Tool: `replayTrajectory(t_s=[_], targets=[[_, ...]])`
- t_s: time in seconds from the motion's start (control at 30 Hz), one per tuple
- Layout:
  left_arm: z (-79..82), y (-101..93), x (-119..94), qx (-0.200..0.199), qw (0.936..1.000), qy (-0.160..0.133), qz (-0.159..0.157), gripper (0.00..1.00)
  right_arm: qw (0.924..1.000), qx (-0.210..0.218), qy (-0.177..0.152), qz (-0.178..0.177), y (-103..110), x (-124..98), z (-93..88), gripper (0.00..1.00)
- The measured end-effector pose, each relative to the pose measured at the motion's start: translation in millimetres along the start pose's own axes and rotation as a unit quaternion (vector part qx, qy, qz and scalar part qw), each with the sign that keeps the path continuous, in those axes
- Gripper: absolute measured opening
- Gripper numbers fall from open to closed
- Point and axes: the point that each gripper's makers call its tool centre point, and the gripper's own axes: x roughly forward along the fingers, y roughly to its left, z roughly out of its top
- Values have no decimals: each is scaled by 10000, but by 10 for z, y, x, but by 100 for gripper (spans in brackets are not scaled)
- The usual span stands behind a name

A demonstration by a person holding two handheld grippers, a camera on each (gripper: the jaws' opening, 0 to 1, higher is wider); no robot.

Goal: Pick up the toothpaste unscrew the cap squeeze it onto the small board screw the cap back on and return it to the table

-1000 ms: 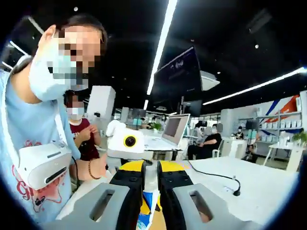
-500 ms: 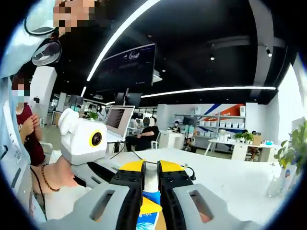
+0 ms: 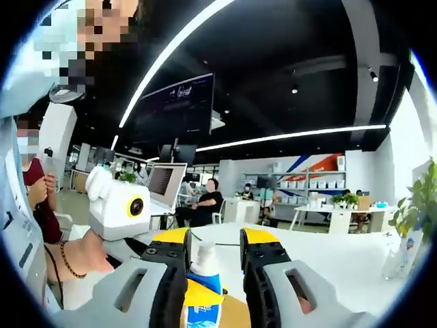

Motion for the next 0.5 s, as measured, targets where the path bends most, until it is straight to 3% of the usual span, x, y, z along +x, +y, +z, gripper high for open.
replayTrajectory(t_s=[0.07,0.17,0.23,0.27,0.33,0.4,0.5], targets=[[9,-62,-6,3,9995,21,-330,8,9998,10,2,199,-57,-16,37,26],[10,-130,0,204,9975,53,-672,8,9914,331,89,1266,51,-37,49,24],[32,-184,1,189,9956,-15,-921,8,9747,597,39,2155,161,-91,85,22],[27,-204,0,205,9948,-6,-1000,8,9627,784,71,2590,195,-125,82,21],[33,-216,2,239,9942,-26,-1048,8,9477,790,115,3091,203,-160,56,20],[28,-239,-1,267,9933,-6,-1127,8,9375,578,289,3419,185,-168,-39,20],[31,-257,3,237,9923,-14,-1219,8,9104,770,230,4057,267,-215,-48,19]])
